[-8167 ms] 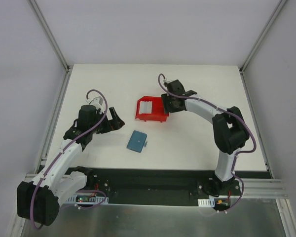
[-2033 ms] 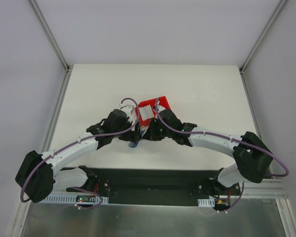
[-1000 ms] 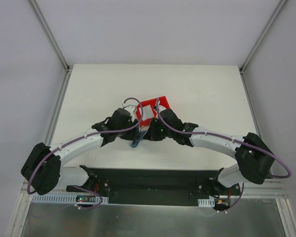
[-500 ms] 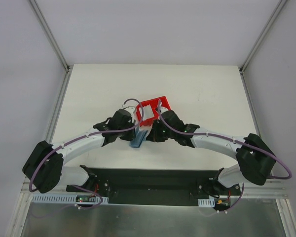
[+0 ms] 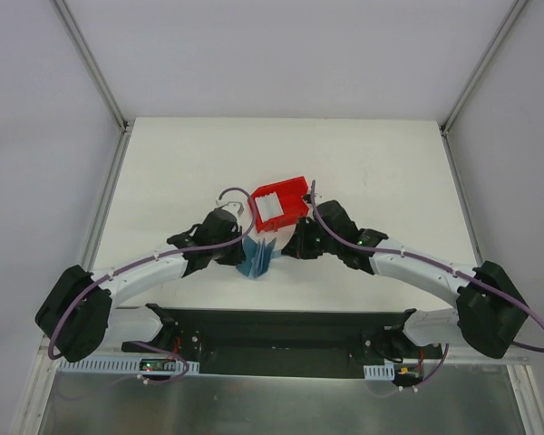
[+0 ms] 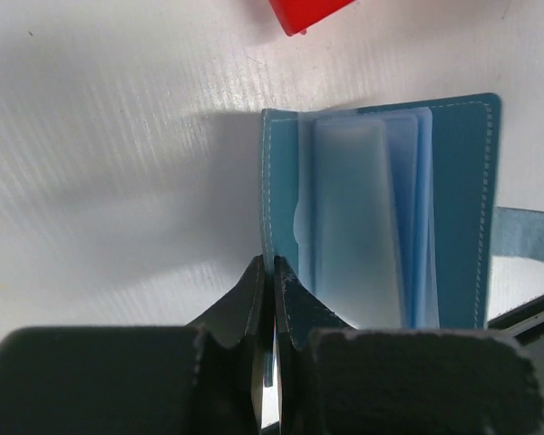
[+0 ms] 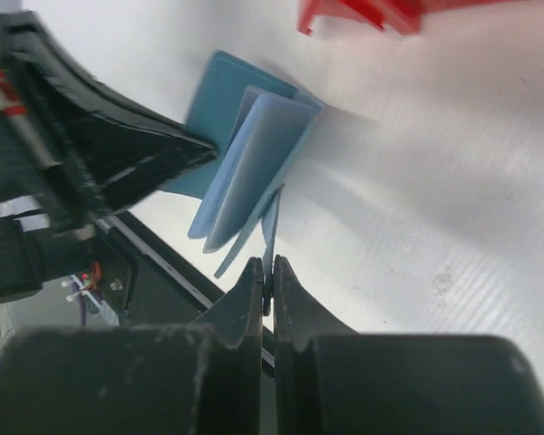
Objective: Put the credit cards into the card holder
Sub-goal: Open the card holder at the center of the board.
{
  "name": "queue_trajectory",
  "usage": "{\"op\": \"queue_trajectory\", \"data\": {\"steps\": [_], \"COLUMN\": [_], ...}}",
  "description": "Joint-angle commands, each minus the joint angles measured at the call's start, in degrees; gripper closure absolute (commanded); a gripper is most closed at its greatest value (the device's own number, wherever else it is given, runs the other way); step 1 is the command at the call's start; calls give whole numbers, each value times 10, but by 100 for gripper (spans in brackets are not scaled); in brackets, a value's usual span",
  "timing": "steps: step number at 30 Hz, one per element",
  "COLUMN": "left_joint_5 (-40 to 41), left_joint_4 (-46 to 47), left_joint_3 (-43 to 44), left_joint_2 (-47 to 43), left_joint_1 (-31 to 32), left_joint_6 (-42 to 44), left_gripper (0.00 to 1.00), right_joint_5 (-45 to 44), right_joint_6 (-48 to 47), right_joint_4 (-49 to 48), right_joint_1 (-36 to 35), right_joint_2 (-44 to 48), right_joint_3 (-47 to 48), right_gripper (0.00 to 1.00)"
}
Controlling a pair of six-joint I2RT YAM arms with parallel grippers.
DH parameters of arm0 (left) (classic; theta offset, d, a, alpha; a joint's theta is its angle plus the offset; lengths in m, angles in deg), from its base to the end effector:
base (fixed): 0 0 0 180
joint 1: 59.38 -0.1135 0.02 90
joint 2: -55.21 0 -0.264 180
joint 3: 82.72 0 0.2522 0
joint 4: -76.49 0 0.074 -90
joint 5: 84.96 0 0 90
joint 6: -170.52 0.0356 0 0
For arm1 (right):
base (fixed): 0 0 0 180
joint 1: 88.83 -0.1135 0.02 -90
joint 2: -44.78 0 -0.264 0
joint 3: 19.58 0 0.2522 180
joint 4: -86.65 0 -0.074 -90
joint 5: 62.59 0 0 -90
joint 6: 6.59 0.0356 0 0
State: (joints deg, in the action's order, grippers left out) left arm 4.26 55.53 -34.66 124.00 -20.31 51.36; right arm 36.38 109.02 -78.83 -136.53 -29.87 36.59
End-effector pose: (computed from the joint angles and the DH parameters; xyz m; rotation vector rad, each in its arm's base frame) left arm 0.1877 -0.1530 0.1975 0.2128 2.3708 -0.6121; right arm 0.1849 0.2115 0.2287 -0.5320 2.2189 0.8824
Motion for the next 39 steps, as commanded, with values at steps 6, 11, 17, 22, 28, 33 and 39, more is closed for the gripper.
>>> {"op": "queue_trajectory", "data": {"steps": [6,11,17,22,28,33,39], "left_joint_5": [9,11,9,-7,-8,-10,-25], "left_joint_4": [39,46,47,46,49,55,69], "left_joint_3": [-51,-65,-71,-72,-79,-87,-95], "left_joint_2": [20,-2,-49,-55,-37,-39,-40], "left_joint_1": [4,4,4,4,4,4,4], "left_joint_6": [-75,-82,-71,-67,-70,-75,-85], "left_gripper": [100,100,100,100,100,100,100], "right_joint_5": [55,14,-40,-55,-77,-86,-122], "right_joint_6": [-6,-4,5,13,12,6,-4], "right_joint_4": [-31,5,36,37,47,54,77], "right_joint_1": [-12,-15,-3,2,14,31,35], "right_joint_2": [-44,-56,-34,-36,-43,-59,-124], "right_joint_3": [83,77,22,-15,-32,-33,-15], "right_gripper": [99,99,99,99,99,99,99]}}
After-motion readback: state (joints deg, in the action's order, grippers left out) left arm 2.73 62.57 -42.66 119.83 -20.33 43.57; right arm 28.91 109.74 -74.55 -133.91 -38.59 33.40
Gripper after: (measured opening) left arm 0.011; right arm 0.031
